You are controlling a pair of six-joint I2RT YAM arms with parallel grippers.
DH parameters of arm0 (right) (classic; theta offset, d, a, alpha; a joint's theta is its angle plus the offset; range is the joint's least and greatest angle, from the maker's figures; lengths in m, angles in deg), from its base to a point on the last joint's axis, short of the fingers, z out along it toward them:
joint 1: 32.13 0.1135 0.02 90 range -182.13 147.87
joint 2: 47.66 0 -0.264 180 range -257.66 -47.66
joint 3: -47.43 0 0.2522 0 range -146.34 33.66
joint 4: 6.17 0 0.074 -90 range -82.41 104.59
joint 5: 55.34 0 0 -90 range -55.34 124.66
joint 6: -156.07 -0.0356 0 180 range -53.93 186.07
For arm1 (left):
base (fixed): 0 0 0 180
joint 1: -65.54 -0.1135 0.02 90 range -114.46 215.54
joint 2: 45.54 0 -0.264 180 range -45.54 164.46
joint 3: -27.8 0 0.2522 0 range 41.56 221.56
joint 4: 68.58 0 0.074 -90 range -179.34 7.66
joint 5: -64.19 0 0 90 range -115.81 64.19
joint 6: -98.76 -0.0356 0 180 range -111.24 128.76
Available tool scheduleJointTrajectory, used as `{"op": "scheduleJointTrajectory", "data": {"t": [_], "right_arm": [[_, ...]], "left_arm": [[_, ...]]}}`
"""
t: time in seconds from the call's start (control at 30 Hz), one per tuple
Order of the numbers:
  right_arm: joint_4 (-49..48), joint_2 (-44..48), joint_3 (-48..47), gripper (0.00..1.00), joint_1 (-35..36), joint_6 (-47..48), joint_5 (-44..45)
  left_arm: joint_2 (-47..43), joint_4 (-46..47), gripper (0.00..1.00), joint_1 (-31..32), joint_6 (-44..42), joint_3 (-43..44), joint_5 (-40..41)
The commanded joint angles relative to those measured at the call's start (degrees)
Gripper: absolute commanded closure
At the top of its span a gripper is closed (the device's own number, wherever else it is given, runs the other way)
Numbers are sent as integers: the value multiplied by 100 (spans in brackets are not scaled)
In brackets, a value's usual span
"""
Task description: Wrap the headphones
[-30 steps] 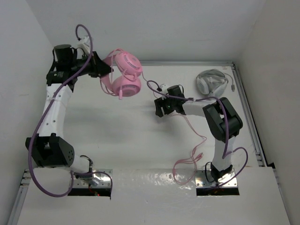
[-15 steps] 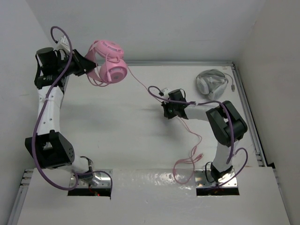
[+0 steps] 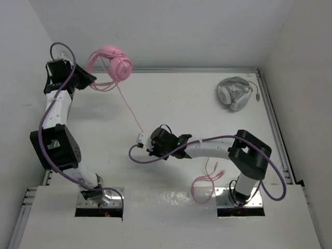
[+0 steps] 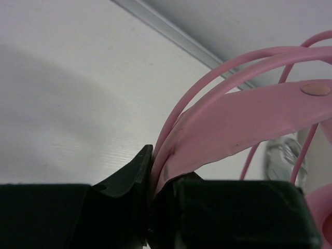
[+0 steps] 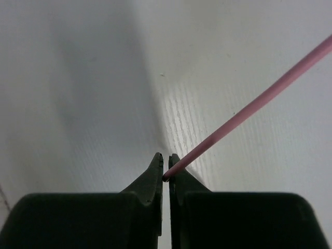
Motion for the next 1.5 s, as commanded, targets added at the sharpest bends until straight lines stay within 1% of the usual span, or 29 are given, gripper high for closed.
{"op": "scheduleJointTrajectory", "data": {"t": [0.0,0.1,0.2,0.27,0.3,0.33,0.37,0.43,0.47,0.5,0.57,0.6,0.73,0.8,0.9,0.93,0.97,1.0,1.03,1.1,1.27,1.33,1.43,1.47], "right_arm": [[717,532,-307,100,153,400,301],[875,874,-281,100,189,418,530],[1060,1155,-298,100,250,444,618],[1148,1288,-377,100,391,480,645],[1148,1358,-430,100,469,488,680],[1131,1541,-448,100,470,523,645],[1026,1778,-456,100,479,532,488],[842,2069,-430,100,479,567,417],[649,2210,-413,100,479,602,408],[569,2463,-421,100,470,629,451],[402,2685,-543,100,470,743,644],[401,2842,-614,100,462,778,836],[550,3072,-1132,100,269,901,1312],[594,3090,-1334,100,-82,884,1680],[498,3081,-1432,100,-451,831,1936],[402,3064,-1502,100,-783,753,1937],[366,3020,-1555,100,-952,709,1946],[366,2915,-1747,100,-1093,613,1859],[375,2845,-1862,100,-1381,577,1771],[419,2669,-2108,100,-1594,550,1586],[603,1913,-3083,100,-2086,392,1207],[638,1729,-3338,100,-2349,182,1164],[604,1421,-3418,100,-2824,-353,963],[595,1377,-3384,100,-3113,-486,822]], "left_arm": [[56,775,100,-68,228,150,914],[153,916,100,-68,-176,185,1615],[136,1100,100,-59,-440,133,1951],[48,1398,100,11,-791,-68,2101],[-22,1469,100,203,-1236,-139,2250],[-66,1505,100,344,-1493,-236,2373],[-162,1514,100,720,-2087,-297,2757],[-294,1698,100,1187,-2697,-640,3294],[-390,1768,100,1607,-3248,-771,3689],[-426,1978,100,1707,-3419,-982,3814],[-453,1971,100,2136,-3753,-1080,4008],[-444,1910,100,2225,-3842,-1115,4052],[-461,1523,100,2612,-4376,-1212,3528],[-584,1347,100,2919,-4728,-1457,3316],[-777,1198,100,3245,-5011,-1669,3209],[-909,1145,100,3429,-5151,-1730,3131],[-971,1040,100,3509,-5213,-1826,3078],[-1076,961,100,3588,-5257,-1845,2990],[-1103,786,100,3719,-5310,-1854,2937],[-1147,592,100,3843,-5328,-1828,2832],[-1191,196,100,4186,-5354,-1819,2515],[-1235,-5,100,4256,-5345,-1784,2165],[-1288,-331,100,4265,-5258,-1626,1795],[-1305,-506,100,4239,-5153,-1503,1550]]}}
